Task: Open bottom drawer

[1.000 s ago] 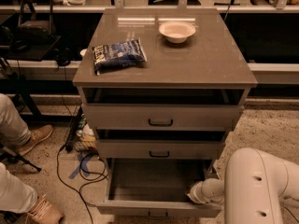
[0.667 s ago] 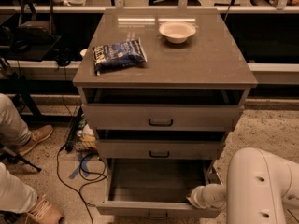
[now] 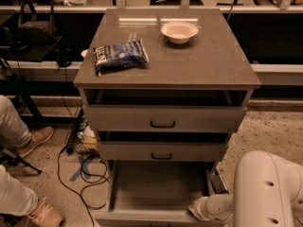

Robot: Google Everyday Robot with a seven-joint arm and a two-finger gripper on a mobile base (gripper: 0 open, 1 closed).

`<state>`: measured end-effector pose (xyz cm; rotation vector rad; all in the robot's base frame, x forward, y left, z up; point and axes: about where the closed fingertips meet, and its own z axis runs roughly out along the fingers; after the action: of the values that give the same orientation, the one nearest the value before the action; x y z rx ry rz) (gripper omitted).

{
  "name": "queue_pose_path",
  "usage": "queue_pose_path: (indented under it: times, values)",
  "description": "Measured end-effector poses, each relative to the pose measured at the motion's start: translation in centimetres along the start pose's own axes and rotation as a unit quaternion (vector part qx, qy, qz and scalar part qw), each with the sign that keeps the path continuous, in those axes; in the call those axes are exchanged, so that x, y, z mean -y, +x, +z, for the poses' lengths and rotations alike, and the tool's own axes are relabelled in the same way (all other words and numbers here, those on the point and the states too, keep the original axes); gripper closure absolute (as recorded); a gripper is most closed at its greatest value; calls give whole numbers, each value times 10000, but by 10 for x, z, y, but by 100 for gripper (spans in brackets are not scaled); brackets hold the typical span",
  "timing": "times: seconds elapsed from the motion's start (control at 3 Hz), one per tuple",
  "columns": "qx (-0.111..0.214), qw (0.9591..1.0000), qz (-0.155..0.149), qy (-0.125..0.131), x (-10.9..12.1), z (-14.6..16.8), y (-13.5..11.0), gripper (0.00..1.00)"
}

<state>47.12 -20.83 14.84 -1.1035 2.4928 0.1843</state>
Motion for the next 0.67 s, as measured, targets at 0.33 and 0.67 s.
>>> queue_pose_path:
  times: [0.33, 0.67]
  values:
    - [3, 10000, -9, -50, -11, -5, 3, 100]
    - [191, 9989, -412, -99, -14, -31, -18, 100]
